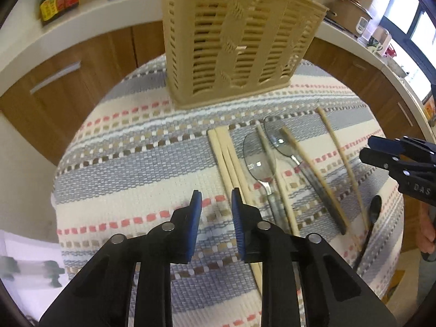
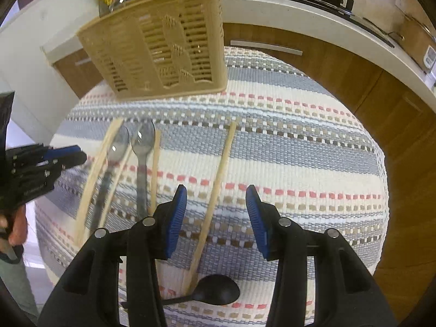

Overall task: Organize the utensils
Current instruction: 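Move the right gripper back over the remaining utensils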

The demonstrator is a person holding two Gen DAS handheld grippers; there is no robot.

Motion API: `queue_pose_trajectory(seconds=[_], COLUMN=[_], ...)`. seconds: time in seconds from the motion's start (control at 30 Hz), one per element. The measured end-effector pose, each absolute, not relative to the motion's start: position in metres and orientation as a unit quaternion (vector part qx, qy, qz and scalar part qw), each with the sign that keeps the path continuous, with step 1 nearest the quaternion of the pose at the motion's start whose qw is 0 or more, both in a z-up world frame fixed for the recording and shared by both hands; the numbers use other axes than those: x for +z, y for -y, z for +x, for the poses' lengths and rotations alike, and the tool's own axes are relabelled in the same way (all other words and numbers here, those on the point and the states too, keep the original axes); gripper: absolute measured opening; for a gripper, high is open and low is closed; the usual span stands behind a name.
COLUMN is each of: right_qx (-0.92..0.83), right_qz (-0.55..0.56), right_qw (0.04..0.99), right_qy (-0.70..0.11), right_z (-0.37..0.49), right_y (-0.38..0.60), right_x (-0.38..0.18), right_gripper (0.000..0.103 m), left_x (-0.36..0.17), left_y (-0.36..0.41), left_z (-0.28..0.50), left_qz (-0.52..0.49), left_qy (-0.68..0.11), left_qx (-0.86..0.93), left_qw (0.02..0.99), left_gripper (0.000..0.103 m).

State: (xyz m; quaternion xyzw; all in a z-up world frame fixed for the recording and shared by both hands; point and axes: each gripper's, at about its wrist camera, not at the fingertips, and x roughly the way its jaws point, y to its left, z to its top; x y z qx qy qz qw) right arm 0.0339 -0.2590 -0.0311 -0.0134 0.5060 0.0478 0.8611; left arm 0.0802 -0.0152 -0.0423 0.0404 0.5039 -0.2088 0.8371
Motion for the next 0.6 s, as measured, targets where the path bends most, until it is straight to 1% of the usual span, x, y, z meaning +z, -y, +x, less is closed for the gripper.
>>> queue_pose_trajectory(seconds=[0.1, 0.2, 0.27, 0.43, 0.6], right_qx=[0.046, 0.045, 0.043, 0.037, 0.035], right_qz=[-0.018, -0.017, -0.017, -0.008, 0.001], right_qw=[0.861, 0.859, 0.859, 0.857, 0.854], right_qy=[-0.507, -0.510, -0.510, -0.514, -0.518], right_z=[0.032, 0.033, 0.033, 0.037, 0.040], right_y=[0.259, 0.261, 0.263, 0.268, 0.272], right_x=[-0.034, -0.035, -0.036, -0.043, -0.048], right_gripper=[0.042, 0.042, 0.042, 0.042, 0.042], left_x=[-0.048, -0.053, -0.054, -0.056, -0.054], left_y=[0.016, 0.020, 0.024, 0.035, 0.042], left_z=[0.084, 0.086, 0.088, 0.100, 0.106], left_qz=[0.031, 0.050, 0.060, 0.059, 0.080], left_qy=[-0.508, -0.506, -0.503, -0.508, -0.506], left_qx=[-0.223, -0.209, -0.210, -0.207, -0.201], left_qw=[0.831, 0.836, 0.836, 0.834, 0.835], left_gripper=[0.020, 0.020, 0.022, 0.023, 0.023])
